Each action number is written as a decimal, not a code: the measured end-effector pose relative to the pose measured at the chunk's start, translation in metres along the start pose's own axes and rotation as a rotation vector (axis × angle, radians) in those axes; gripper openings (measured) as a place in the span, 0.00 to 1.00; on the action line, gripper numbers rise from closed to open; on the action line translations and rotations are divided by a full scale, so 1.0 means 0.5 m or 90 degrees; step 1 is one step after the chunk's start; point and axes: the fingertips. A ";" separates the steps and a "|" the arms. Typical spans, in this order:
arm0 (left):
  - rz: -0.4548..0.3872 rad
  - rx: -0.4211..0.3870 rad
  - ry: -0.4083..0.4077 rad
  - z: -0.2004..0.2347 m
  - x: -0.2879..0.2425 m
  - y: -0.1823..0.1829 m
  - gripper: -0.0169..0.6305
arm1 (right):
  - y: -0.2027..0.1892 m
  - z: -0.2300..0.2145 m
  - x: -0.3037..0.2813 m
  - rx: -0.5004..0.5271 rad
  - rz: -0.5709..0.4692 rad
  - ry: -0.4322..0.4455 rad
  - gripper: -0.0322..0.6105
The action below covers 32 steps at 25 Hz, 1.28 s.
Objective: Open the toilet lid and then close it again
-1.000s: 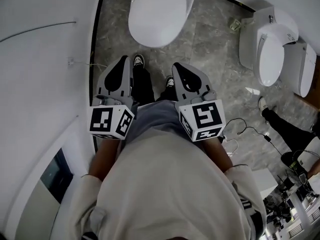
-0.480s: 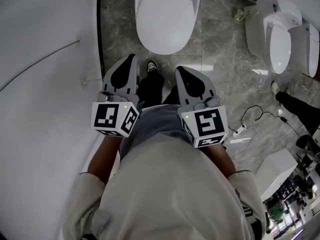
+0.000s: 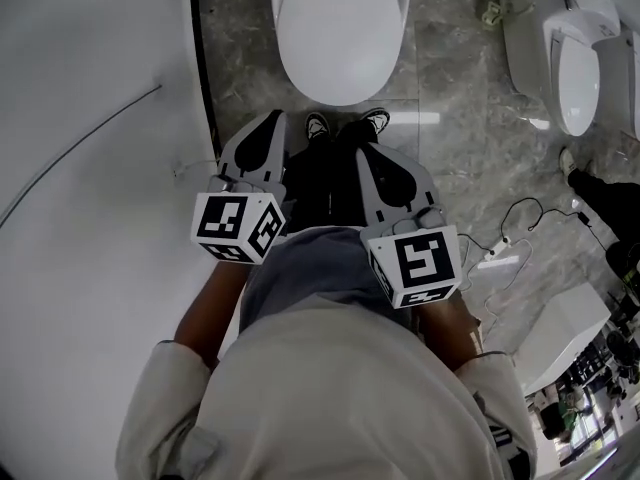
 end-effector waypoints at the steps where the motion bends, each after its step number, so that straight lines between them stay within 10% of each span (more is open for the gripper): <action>1: 0.008 0.007 0.002 0.007 -0.012 -0.014 0.03 | -0.006 -0.007 -0.007 -0.003 0.003 0.001 0.06; 32: 0.176 0.209 0.018 0.252 -0.292 -0.450 0.03 | -0.253 -0.065 -0.214 -0.090 0.107 -0.001 0.06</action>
Point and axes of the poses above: the fingertips, and each gripper's own axes: x backward along the fingers, z to its left, y out of its top, and after that the axes turned 2 degrees about z, right-handed
